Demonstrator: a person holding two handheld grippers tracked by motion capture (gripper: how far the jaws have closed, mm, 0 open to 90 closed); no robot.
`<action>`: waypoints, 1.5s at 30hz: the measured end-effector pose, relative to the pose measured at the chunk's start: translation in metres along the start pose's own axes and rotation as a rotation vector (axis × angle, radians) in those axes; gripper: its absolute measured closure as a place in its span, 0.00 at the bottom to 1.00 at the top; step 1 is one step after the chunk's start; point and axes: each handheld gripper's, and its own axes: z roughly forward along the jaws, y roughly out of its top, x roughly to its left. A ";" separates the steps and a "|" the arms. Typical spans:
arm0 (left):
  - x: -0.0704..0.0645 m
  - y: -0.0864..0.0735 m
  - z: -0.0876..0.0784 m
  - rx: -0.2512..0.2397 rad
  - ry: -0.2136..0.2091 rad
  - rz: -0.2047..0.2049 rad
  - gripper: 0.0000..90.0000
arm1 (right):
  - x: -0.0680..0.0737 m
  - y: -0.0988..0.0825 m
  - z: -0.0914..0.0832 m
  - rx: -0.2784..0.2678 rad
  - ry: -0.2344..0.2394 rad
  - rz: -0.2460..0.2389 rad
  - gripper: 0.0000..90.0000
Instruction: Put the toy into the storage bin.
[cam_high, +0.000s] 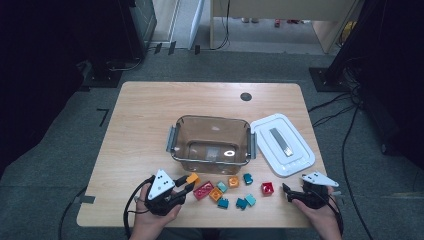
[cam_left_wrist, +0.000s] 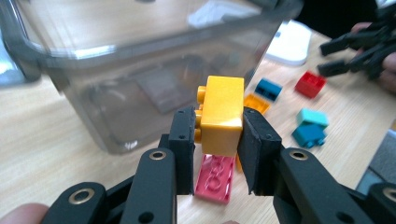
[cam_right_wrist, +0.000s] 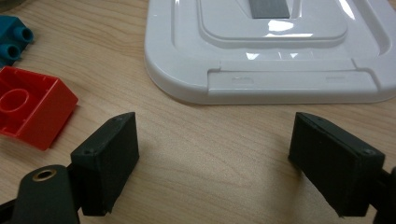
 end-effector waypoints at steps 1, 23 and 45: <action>0.000 0.004 -0.002 -0.007 -0.004 0.003 0.77 | 0.000 0.000 0.000 0.000 0.000 0.000 0.18; 0.027 0.077 0.013 -0.030 -0.022 0.021 0.77 | 0.000 0.000 0.000 -0.001 -0.002 0.003 0.18; 0.070 0.095 0.062 0.267 -0.034 0.086 0.77 | 0.000 0.000 0.000 -0.002 -0.004 0.004 0.17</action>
